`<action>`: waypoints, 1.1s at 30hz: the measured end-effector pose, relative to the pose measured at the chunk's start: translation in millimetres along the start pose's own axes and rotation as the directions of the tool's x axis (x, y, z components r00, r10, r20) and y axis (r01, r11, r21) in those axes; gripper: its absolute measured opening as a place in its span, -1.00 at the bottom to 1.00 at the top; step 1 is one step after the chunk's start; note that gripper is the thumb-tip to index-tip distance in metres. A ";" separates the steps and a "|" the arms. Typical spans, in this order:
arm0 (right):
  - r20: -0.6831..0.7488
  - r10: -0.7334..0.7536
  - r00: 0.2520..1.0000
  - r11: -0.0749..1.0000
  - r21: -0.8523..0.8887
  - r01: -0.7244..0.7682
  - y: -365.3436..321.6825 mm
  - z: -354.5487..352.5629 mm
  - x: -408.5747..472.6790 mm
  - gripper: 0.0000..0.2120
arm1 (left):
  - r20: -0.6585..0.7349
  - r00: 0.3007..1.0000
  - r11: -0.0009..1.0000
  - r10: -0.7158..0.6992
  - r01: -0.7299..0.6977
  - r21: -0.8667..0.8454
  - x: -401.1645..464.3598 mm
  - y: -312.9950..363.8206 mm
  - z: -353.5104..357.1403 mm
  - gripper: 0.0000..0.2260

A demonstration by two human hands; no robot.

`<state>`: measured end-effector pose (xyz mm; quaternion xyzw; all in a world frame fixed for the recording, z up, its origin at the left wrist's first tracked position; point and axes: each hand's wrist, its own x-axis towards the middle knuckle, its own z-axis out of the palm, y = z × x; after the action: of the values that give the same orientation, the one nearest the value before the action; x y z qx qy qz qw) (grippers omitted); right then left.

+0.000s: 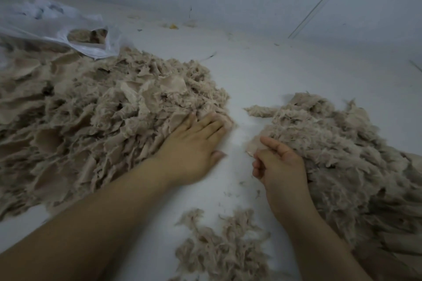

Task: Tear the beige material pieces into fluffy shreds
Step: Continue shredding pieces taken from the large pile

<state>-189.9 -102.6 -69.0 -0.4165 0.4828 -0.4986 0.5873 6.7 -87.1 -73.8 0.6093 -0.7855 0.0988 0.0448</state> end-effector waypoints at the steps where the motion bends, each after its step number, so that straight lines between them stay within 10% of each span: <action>1: -0.002 0.009 1.000 1.000 -0.007 -0.009 -0.3 0.1 -0.3 -0.76 | 0.012 1.000 1.000 0.023 -0.023 0.004 0.3 -7.8 0.1 -0.42; 7: -0.014 0.079 0.997 0.997 -0.024 -0.080 1.7 -1.1 0.3 -0.50 | 0.053 0.983 0.981 0.177 -0.172 -0.084 -7.8 -53.5 -2.9 -0.45; 21: -0.062 0.066 0.996 0.994 -0.083 -0.071 9.8 0.0 3.4 -0.56 | 0.136 0.944 0.892 0.300 -0.227 -0.392 -28.0 -119.9 -9.0 -0.50; 27: -0.084 0.017 0.996 0.987 -0.156 -0.030 12.0 4.6 3.4 -0.58 | 0.188 0.942 0.935 0.277 -0.220 -0.278 -31.5 -139.9 -7.1 -0.44; 33: -0.073 -0.017 0.997 0.954 -0.299 -0.005 15.6 4.0 4.4 -0.66 | -0.082 0.957 0.861 0.279 -0.287 -0.421 -42.2 -118.2 -19.6 -0.62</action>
<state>-183.0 -104.5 -84.0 -0.4831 0.5729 -0.4367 0.4976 130.6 -71.1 -50.8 0.4617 -0.8682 -0.0649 0.1696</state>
